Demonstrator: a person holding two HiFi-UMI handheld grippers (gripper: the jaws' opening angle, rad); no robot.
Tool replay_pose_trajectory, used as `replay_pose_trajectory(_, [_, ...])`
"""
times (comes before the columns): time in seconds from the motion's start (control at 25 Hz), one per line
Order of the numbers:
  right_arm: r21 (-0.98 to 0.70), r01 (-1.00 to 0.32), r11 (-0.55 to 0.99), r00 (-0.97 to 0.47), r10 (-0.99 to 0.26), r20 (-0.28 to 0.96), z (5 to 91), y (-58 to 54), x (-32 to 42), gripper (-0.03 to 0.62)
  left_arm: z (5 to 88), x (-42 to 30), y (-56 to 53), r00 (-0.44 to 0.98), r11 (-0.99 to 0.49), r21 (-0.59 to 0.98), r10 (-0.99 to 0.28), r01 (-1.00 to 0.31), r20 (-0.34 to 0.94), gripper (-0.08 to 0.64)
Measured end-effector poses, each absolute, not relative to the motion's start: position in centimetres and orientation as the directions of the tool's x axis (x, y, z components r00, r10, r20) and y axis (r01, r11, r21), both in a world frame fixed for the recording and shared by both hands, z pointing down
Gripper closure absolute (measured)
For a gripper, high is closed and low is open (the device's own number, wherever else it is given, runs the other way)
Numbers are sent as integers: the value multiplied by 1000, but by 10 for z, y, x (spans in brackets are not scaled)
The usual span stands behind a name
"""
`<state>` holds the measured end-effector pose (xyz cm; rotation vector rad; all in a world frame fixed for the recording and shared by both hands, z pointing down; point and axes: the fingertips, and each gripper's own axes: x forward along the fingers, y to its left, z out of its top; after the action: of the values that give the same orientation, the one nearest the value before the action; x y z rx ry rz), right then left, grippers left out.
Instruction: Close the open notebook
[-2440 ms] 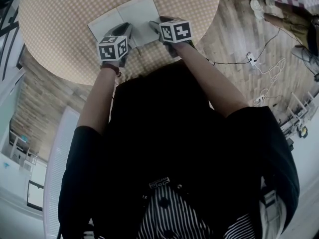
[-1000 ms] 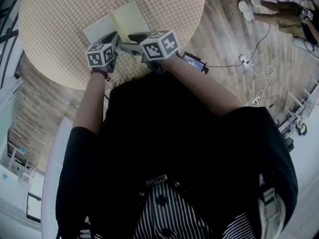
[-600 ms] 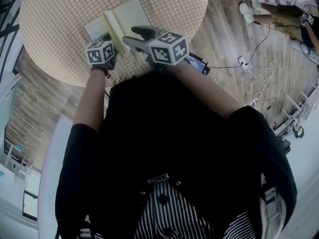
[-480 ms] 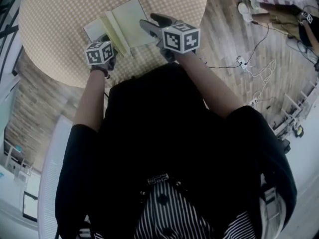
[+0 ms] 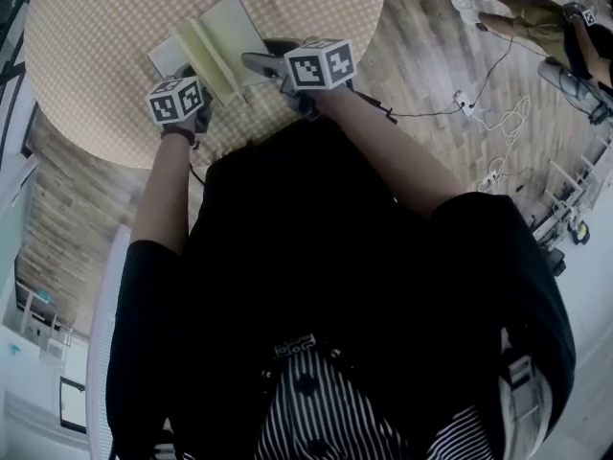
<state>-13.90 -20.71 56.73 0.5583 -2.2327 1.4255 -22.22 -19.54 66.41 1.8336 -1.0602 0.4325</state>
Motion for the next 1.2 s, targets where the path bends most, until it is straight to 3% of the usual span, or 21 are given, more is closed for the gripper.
replay_pose_trajectory(0.28, [-815,-388,431,-907,-21,421,520,-168,-190,383,665,-217,-200,575,-177,569,-478,-803,664,558])
replay_pose_trajectory(0.68, [-797,-329,506,-892,110,438,528,-136,-233,383,679,-236,-190,563,-67,617,-496,-784,661,557])
replay_pose_trajectory(1.2, [-804,-287,521,-873,204,443,540,-97,-270,383,632,-256,-137,601,3,763,-615,-646,510,557])
